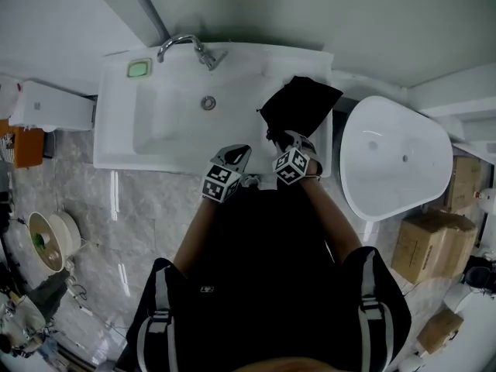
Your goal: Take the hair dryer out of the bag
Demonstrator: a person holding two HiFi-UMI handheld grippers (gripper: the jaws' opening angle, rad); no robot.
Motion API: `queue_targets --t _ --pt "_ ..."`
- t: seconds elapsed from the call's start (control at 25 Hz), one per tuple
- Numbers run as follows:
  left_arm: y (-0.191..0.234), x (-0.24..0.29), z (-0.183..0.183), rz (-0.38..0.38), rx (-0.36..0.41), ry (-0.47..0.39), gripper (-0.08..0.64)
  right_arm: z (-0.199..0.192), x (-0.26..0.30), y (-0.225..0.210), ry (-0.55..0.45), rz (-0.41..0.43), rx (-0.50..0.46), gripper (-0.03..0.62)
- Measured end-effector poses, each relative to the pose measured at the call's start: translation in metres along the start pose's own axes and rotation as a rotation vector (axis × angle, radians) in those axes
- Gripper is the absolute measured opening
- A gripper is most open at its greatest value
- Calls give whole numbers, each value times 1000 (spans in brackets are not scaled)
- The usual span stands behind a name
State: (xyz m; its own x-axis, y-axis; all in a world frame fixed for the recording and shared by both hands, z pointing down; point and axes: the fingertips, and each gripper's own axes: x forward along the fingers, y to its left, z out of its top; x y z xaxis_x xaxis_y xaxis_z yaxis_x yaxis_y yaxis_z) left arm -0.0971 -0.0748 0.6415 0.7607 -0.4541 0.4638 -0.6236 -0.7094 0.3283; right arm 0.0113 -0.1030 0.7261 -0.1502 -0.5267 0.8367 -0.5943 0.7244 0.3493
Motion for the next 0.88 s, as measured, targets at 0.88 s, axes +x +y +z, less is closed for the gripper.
queue_targets --t 0.88 --pt "-18 69 16 -49 104 94 17 1 -29 -71 -181 153 494 69"
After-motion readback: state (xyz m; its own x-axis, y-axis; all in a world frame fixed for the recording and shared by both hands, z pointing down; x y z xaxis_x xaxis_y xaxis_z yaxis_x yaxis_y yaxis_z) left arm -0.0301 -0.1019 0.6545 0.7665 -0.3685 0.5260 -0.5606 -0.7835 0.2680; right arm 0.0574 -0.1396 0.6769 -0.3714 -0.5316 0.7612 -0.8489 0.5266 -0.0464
